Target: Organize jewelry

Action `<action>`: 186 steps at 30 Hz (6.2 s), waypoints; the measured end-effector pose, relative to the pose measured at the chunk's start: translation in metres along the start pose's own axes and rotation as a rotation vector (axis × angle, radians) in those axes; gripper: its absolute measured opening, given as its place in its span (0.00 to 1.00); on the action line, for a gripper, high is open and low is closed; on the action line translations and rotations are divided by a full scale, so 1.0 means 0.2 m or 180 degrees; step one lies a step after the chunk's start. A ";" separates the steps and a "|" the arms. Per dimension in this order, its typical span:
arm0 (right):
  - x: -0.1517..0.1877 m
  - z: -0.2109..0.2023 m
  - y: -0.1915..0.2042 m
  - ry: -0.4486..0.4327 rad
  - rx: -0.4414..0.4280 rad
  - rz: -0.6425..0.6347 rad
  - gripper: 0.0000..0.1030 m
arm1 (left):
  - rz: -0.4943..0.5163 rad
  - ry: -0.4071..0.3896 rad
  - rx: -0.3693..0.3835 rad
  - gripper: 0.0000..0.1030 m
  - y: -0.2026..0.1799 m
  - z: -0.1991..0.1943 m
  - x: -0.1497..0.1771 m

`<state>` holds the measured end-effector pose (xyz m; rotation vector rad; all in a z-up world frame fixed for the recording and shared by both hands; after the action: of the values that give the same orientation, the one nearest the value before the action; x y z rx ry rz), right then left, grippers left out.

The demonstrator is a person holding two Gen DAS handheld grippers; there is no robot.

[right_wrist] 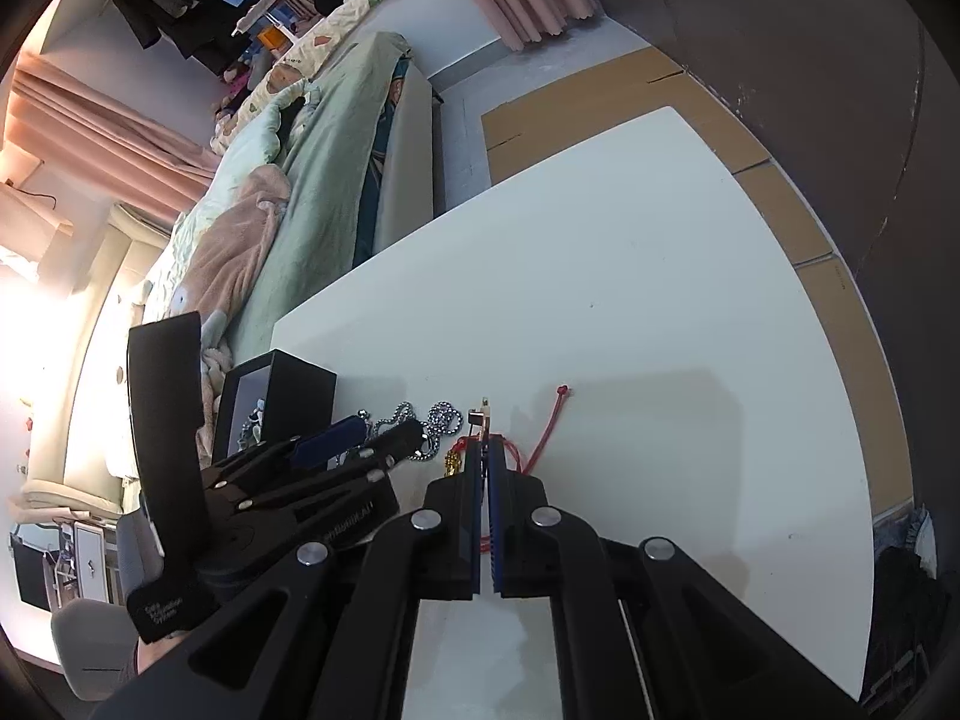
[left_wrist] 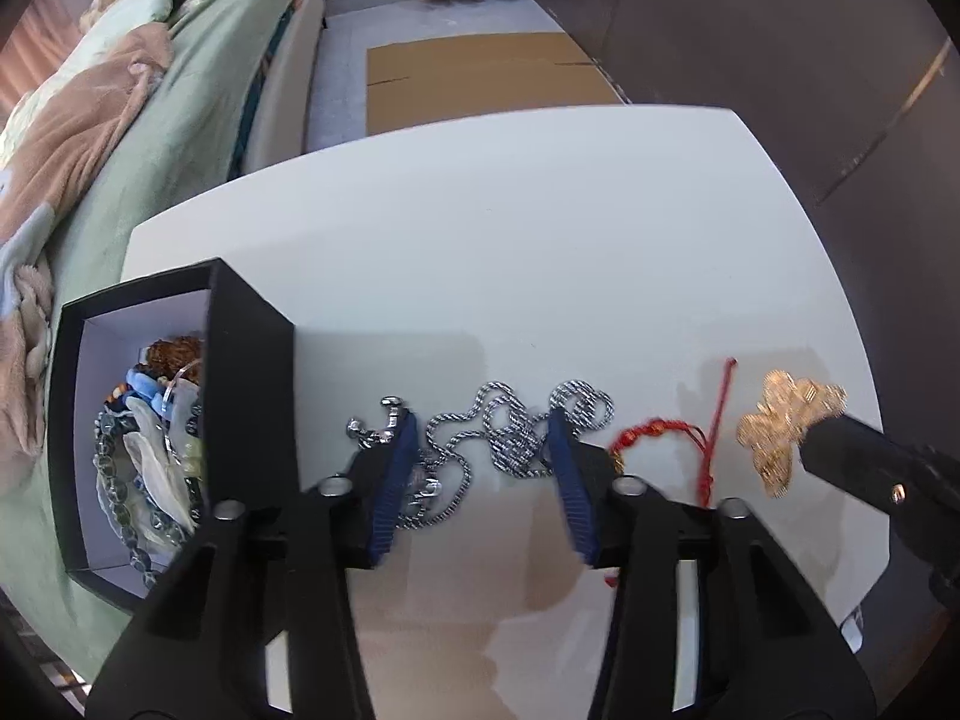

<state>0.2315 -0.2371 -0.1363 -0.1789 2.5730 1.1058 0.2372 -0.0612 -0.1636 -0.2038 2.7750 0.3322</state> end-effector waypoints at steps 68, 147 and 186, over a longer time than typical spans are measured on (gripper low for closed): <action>0.01 -0.01 0.47 -0.0340 -0.0764 -0.0493 0.02 | -0.0604 -0.1109 0.0388 0.06 0.75 -0.76 -0.22; 0.13 0.21 0.00 0.0149 0.1085 -0.0200 0.05 | -0.0500 -0.0563 0.1015 0.39 0.36 -0.30 0.12; -0.05 -0.15 -0.07 -0.0313 0.0622 -0.0011 0.05 | 0.0363 -0.0268 0.0059 0.12 -0.09 -0.01 0.04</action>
<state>0.2359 -0.2682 -0.1224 -0.0796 2.5712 0.8332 0.2330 -0.0797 -0.1682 -0.0261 2.7109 0.3353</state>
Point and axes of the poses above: each gripper's, at about its wrist camera, not at the fingertips, and z roughly the way its jaws point, y to its left, x to its underside, the point moved 4 cm from there along z, roughly the way its jaws point, and after that the axes turned 14 degrees about -x, right-handed, at the moved point
